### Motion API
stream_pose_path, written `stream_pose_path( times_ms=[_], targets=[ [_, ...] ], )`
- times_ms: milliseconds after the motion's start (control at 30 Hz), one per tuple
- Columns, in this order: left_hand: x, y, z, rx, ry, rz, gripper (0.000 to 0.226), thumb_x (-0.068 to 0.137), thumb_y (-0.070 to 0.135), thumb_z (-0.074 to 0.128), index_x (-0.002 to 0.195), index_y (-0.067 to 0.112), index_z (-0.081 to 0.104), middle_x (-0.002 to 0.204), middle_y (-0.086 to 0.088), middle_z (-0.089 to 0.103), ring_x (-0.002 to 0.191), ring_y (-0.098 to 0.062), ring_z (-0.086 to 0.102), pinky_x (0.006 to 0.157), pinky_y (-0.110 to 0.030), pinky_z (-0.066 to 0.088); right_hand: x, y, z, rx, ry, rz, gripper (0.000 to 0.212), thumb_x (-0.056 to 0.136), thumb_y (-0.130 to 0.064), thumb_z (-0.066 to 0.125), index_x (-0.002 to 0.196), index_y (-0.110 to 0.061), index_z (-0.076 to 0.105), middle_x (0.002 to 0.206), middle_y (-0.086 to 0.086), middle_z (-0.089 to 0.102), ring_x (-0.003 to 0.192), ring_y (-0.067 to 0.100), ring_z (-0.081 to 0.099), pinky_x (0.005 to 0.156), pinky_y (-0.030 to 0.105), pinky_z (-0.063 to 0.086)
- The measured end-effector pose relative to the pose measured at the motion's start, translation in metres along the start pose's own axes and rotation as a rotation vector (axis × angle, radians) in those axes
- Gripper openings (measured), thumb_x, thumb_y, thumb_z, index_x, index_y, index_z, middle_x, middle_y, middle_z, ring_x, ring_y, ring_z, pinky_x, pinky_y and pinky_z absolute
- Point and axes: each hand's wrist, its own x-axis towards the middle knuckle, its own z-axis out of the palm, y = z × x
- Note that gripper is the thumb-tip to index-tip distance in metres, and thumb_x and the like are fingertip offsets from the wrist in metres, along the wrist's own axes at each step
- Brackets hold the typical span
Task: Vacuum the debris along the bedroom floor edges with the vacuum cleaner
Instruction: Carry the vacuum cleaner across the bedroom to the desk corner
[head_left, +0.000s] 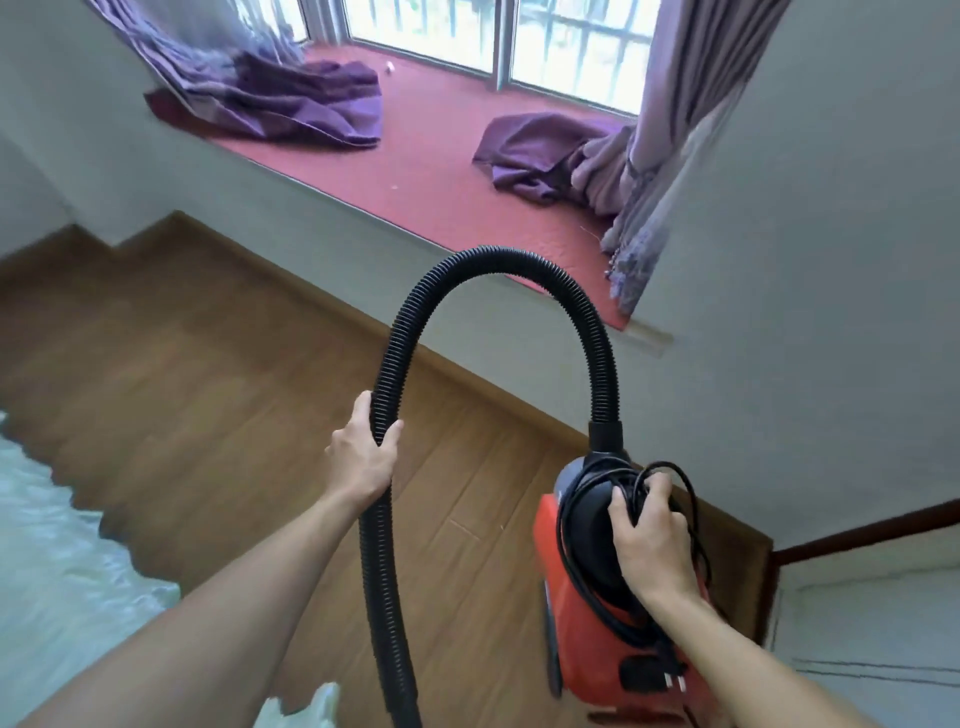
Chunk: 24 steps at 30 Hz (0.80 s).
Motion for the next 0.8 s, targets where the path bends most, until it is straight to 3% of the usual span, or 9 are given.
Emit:
stream_pose_path(
  times_ms=[100, 200, 333, 433, 633, 700, 800],
  targets=[
    [0.001, -0.002, -0.078, -0.069, 0.085, 0.040, 0.040, 0.094, 0.039, 0.058, 0.129, 0.024, 0.046, 0.083, -0.003, 0.068, 0.072, -0.027, 0.067, 0.069, -0.039, 0.058, -0.018, -0.068, -0.002, 0.024, 0.000, -0.083, 0.023, 0.100, -0.030, 0.051, 0.105, -0.010, 0.041, 0.071, 0.011, 0.061, 0.063, 0.029, 0.059, 0.061, 0.039, 0.047],
    [-0.008, 0.004, -0.162, -0.131, 0.200, 0.084, 0.026, 0.093, 0.030, 0.063, 0.112, 0.015, 0.053, 0.075, 0.000, 0.065, 0.063, -0.018, 0.063, 0.054, -0.026, 0.046, -0.036, -0.144, -0.007, 0.037, -0.007, -0.184, 0.021, 0.099, -0.029, 0.052, 0.100, -0.013, 0.039, 0.065, 0.006, 0.061, 0.058, 0.023, 0.058, 0.058, 0.037, 0.046],
    [-0.032, 0.007, -0.273, -0.131, 0.351, 0.080, 0.016, 0.092, 0.033, 0.064, 0.092, 0.021, 0.054, 0.068, 0.003, 0.065, 0.060, -0.016, 0.063, 0.052, -0.028, 0.046, -0.064, -0.251, -0.010, 0.039, -0.015, -0.341, 0.024, 0.099, -0.030, 0.052, 0.107, -0.011, 0.041, 0.059, -0.002, 0.056, 0.049, 0.013, 0.053, 0.044, 0.028, 0.036],
    [-0.046, 0.002, -0.348, -0.149, 0.470, 0.055, 0.018, 0.090, 0.031, 0.067, 0.085, 0.017, 0.056, 0.067, 0.004, 0.064, 0.060, -0.014, 0.061, 0.052, -0.029, 0.043, -0.084, -0.329, -0.016, 0.076, -0.026, -0.439, 0.025, 0.099, -0.030, 0.053, 0.110, -0.010, 0.043, 0.063, -0.001, 0.057, 0.051, 0.015, 0.052, 0.045, 0.028, 0.037],
    [-0.087, 0.009, -0.484, -0.163, 0.644, 0.030, 0.019, 0.091, 0.031, 0.067, 0.089, 0.017, 0.054, 0.076, 0.004, 0.063, 0.067, -0.022, 0.060, 0.053, -0.027, 0.038, -0.128, -0.469, -0.032, 0.206, -0.081, -0.599, 0.019, 0.098, -0.026, 0.055, 0.104, -0.010, 0.047, 0.076, 0.007, 0.062, 0.061, 0.024, 0.054, 0.054, 0.031, 0.037],
    [-0.102, 0.007, -0.526, -0.058, 0.716, 0.031, 0.022, 0.091, 0.039, 0.064, 0.096, 0.019, 0.056, 0.081, 0.001, 0.066, 0.074, -0.027, 0.065, 0.060, -0.030, 0.046, -0.145, -0.511, -0.033, 0.246, -0.106, -0.672, 0.016, 0.098, -0.025, 0.055, 0.100, -0.013, 0.045, 0.082, 0.012, 0.066, 0.065, 0.027, 0.056, 0.053, 0.031, 0.038],
    [-0.121, 0.000, -0.578, -0.039, 0.794, 0.008, 0.030, 0.093, 0.037, 0.063, 0.111, 0.012, 0.058, 0.094, -0.007, 0.071, 0.088, -0.032, 0.068, 0.071, -0.035, 0.049, -0.172, -0.564, -0.031, 0.239, -0.136, -0.773, 0.016, 0.099, -0.027, 0.053, 0.103, -0.016, 0.043, 0.082, 0.008, 0.065, 0.068, 0.029, 0.058, 0.057, 0.033, 0.040]
  ],
)
